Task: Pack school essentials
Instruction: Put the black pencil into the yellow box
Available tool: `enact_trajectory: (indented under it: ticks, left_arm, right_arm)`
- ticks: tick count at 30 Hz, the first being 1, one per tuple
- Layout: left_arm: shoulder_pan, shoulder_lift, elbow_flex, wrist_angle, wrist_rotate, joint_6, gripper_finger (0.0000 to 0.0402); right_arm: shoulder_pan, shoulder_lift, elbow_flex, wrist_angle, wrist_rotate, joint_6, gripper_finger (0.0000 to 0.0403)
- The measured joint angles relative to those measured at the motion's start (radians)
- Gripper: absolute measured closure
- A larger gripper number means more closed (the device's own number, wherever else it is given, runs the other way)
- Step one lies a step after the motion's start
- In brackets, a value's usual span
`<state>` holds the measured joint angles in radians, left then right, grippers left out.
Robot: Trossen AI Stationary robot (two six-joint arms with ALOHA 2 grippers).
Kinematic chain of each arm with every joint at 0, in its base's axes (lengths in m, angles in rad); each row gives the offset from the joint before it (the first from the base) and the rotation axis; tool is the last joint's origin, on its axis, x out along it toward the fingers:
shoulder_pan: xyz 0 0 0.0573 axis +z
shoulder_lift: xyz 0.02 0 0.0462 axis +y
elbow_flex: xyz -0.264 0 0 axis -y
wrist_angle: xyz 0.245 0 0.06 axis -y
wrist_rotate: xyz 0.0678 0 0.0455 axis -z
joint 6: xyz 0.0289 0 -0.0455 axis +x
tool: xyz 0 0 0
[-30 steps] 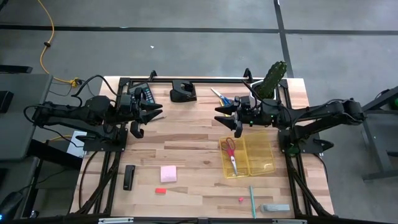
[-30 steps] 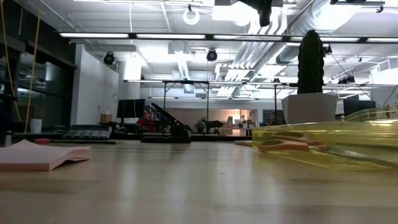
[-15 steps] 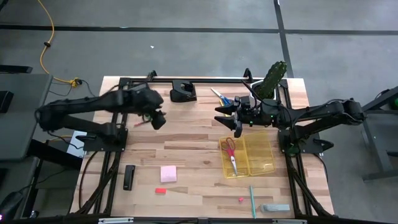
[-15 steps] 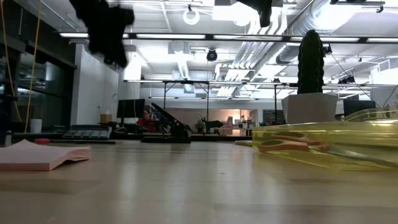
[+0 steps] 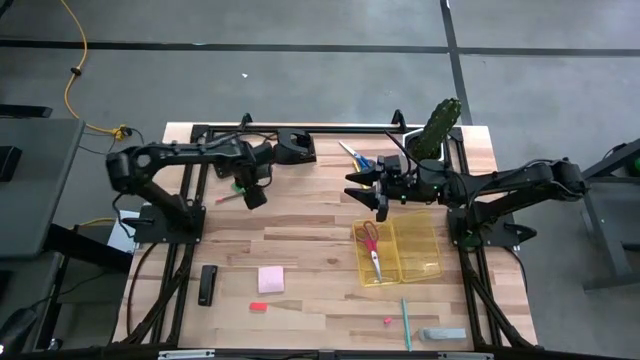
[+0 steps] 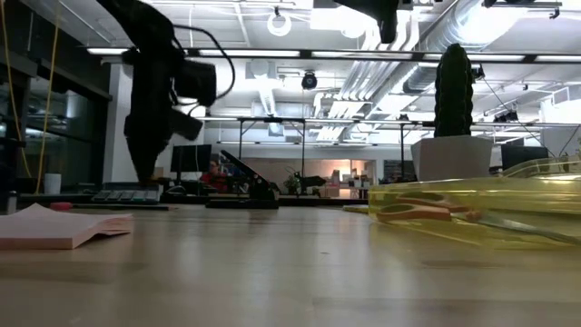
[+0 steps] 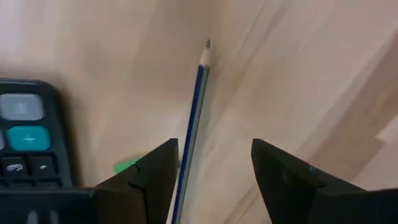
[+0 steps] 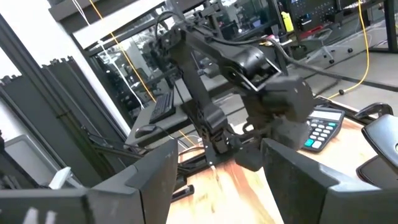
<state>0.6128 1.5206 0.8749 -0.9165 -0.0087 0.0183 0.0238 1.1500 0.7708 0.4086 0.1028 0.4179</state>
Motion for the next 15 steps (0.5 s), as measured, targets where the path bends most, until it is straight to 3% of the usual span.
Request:
enact_trajectory:
  ticks: [10, 15]
  left_arm:
    - [0.034, 0.194, 0.005, -0.001, -0.002, 0.039, 0.021]
    - [0.034, 0.218, 0.009, 0.004, -0.01, 0.064, 0.021]
  right_arm:
    - [0.0, 0.0, 0.0, -0.002, 0.001, 0.0, 0.0181]
    - [0.0, 0.0, 0.0, -0.001, 0.001, 0.005, 0.0181]
